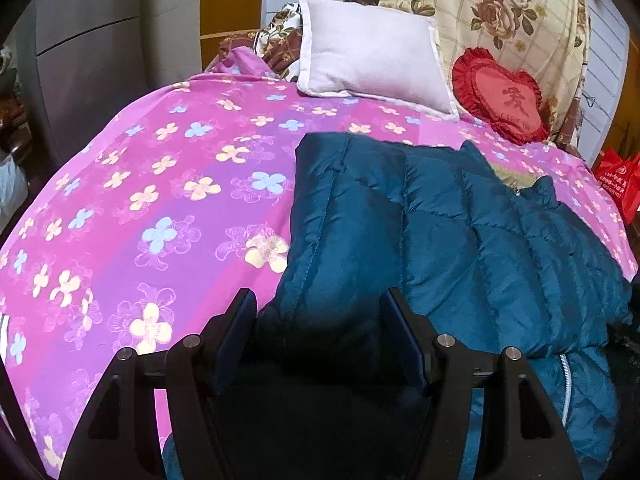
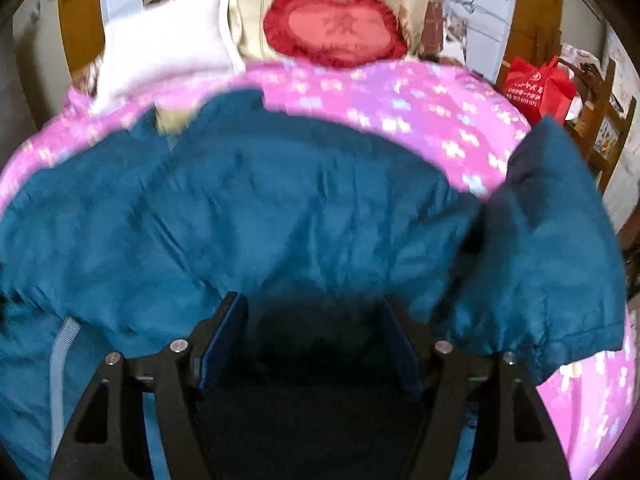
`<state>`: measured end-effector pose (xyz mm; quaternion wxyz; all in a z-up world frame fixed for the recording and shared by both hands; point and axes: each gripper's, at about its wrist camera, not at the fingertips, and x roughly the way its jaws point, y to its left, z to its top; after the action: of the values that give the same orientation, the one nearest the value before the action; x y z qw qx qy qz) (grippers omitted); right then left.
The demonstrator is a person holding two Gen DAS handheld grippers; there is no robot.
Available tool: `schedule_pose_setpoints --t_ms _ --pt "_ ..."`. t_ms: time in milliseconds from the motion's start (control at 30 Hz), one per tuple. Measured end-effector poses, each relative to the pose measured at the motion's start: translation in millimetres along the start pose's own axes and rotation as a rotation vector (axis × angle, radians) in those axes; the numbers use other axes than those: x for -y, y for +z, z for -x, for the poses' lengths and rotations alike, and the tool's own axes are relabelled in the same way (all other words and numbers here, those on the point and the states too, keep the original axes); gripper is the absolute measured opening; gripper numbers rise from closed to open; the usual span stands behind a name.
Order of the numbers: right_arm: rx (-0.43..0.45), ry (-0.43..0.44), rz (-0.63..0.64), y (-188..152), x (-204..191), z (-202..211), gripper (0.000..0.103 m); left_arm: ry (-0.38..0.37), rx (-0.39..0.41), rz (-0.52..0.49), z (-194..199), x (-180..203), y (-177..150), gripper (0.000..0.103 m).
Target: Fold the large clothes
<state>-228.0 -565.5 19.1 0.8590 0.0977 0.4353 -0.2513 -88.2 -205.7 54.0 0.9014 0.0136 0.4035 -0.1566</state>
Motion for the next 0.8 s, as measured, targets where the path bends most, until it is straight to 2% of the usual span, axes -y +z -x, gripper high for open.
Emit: schedule_pose_setpoints --t_ms 133,300,433,800 --pt "0.008 0.002 -0.008 -2.3 0.0 3.2 0.074 -0.013 0.044 -0.014 15.5 6.0 2.4 0.047" --pt "0.036 0.027 -0.021 -9.1 1.1 29.4 0.074 -0.029 0.097 -0.046 35.8 16.2 4.0 0.047" --pt "0.068 0.048 0.006 -18.6 -4.8 52.9 0.081 -0.045 0.117 -0.058 47.4 21.9 3.2 0.047" --pt "0.107 0.086 0.073 -37.4 -26.0 97.5 0.083 -0.072 0.147 -0.094 69.0 45.1 -5.2 0.047"
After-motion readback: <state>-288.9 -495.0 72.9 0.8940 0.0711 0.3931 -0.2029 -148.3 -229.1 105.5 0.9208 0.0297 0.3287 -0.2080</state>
